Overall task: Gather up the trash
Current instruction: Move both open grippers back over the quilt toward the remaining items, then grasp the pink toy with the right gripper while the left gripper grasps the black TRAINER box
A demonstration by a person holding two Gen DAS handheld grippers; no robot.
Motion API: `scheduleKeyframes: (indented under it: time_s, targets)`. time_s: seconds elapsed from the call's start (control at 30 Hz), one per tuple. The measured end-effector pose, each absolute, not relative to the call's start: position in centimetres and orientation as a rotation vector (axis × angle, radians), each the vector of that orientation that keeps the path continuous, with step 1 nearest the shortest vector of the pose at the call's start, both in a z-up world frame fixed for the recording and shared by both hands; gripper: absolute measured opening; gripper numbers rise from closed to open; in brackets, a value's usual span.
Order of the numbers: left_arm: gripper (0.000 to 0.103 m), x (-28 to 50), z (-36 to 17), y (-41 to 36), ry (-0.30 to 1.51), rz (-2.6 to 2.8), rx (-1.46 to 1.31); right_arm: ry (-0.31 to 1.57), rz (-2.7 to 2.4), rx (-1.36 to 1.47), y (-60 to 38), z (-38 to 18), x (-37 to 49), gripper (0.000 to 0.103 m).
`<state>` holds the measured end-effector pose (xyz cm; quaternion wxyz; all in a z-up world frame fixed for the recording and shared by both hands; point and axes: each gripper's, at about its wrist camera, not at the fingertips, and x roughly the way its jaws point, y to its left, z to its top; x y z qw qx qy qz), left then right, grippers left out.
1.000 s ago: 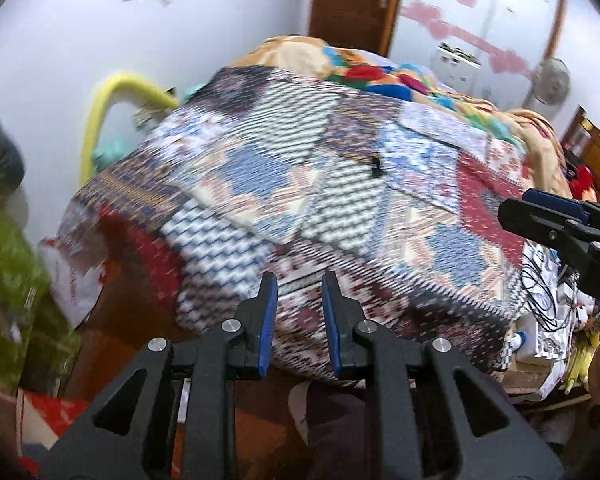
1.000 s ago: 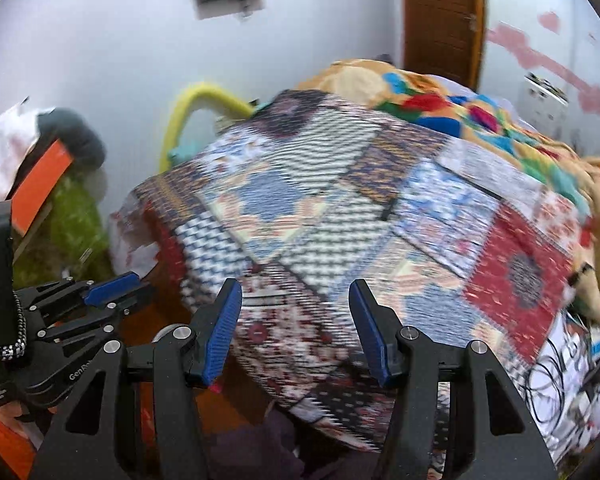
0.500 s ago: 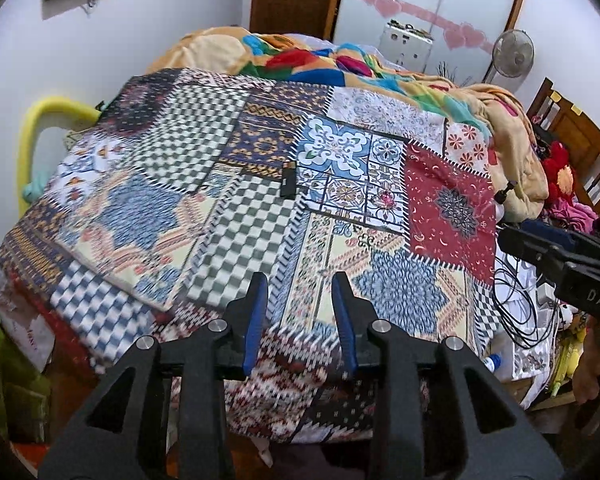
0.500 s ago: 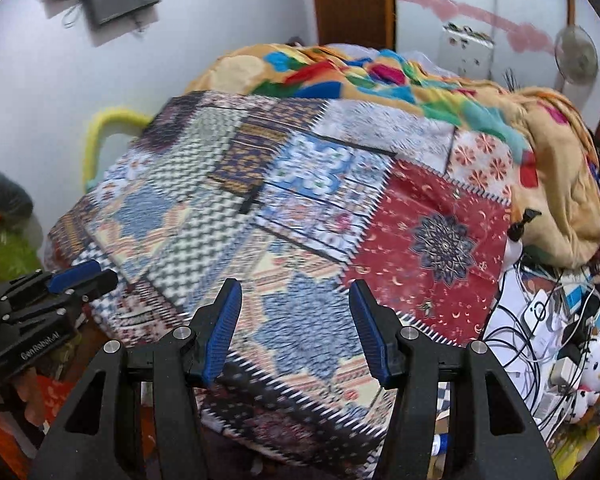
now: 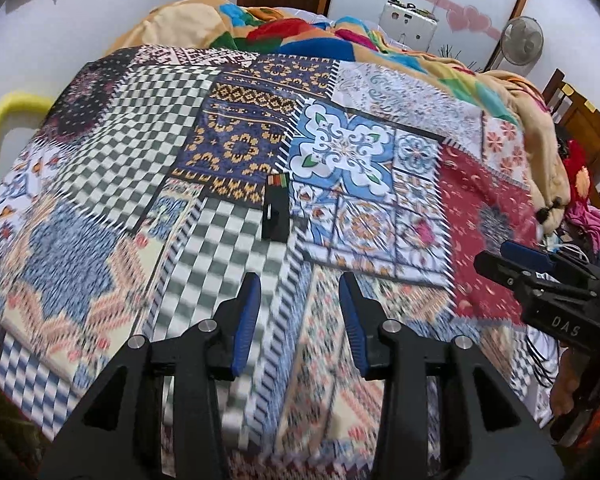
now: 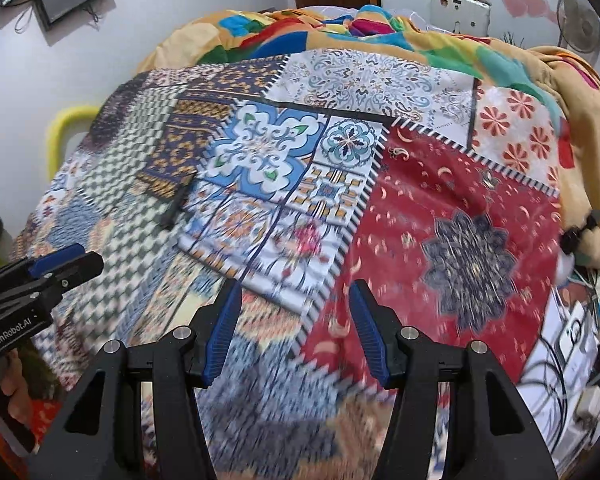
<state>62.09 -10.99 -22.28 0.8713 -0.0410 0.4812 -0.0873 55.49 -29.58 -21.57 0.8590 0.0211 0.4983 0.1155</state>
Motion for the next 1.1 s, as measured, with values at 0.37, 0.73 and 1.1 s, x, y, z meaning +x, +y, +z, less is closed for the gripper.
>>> scheduleKeyframes:
  time_s: [0.37, 0.73, 1.1]
  targets:
    - [0.04, 69.3, -27.9, -11.2, 1.034, -0.205, -0.077, 1.035, 0.254, -0.043, -28.1, -26.3, 59.5, 0.052]
    - [0.032, 71.2, -28.9, -11.3, 0.974, -0.175, -0.055, 0.967, 0.226, -0.102, -27.0, -27.2, 60.1, 0.023]
    - [0.023, 69.3, -28.0, -10.8, 1.002, -0.149, -0.116, 0.98, 0.238, -0.021, -27.5, -24.9, 59.4, 0.022]
